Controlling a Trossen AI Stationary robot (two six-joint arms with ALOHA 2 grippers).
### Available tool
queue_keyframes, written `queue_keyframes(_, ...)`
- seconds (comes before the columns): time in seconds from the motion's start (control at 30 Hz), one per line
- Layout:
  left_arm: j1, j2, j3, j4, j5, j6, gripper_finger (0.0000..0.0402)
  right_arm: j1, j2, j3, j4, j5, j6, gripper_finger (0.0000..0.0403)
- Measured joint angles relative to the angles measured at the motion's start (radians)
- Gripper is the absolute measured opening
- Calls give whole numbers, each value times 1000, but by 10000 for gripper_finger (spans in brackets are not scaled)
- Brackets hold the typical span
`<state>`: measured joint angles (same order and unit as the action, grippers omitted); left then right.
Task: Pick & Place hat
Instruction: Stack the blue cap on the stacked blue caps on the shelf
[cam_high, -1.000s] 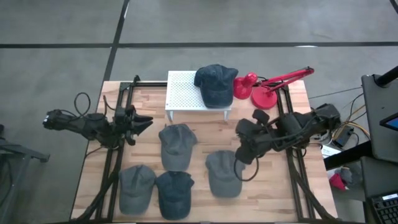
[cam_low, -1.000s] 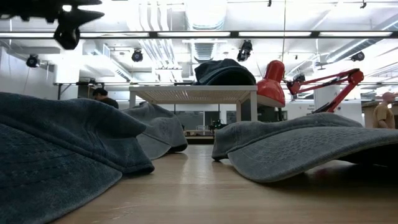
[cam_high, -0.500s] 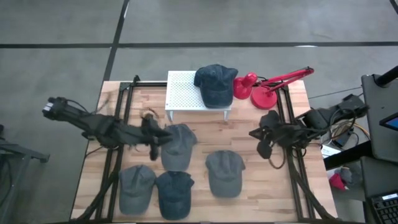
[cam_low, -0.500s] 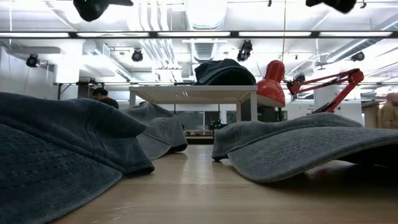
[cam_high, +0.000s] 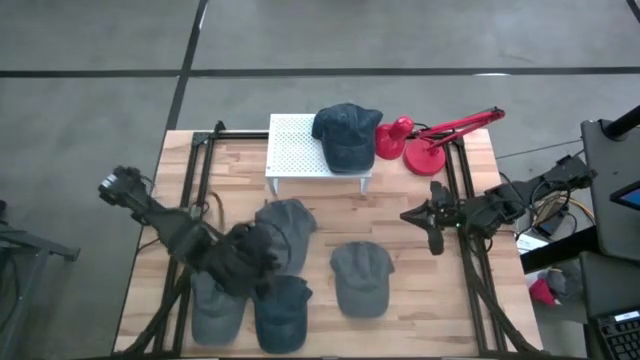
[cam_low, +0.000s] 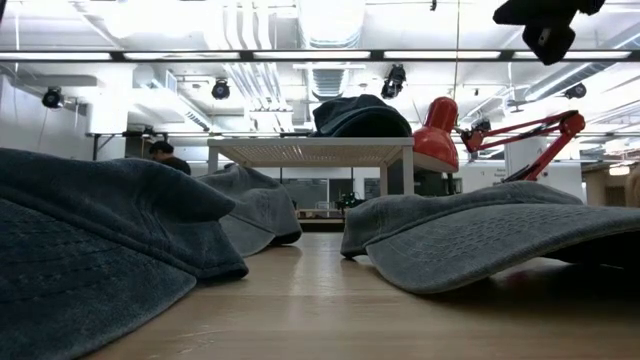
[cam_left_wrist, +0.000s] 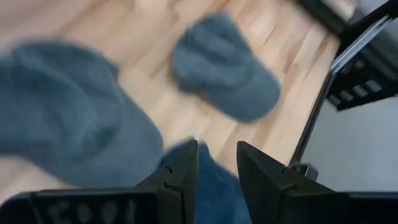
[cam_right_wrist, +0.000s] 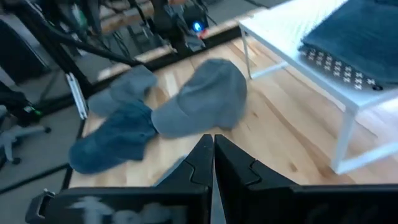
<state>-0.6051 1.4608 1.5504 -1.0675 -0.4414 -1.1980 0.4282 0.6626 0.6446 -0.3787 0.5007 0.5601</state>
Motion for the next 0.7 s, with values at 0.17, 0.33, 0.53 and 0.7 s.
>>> queue_keyframes(0.17, -31, 124, 92, -49, 95, -159, 108, 0, -44, -80, 126, -1, -116, 13)
queue_keyframes(0.33, -44, 221, 102, -50, 218, -323, 108, 0, -62, -127, 215, -5, -172, 13)
queue_keyframes(0.53, -54, 300, 100, -27, 312, -523, 108, 0, -65, -147, 234, -23, -170, 13)
queue_keyframes(0.7, -62, 341, 105, 14, 329, -665, 108, 0, -67, -147, 240, -48, -168, 13)
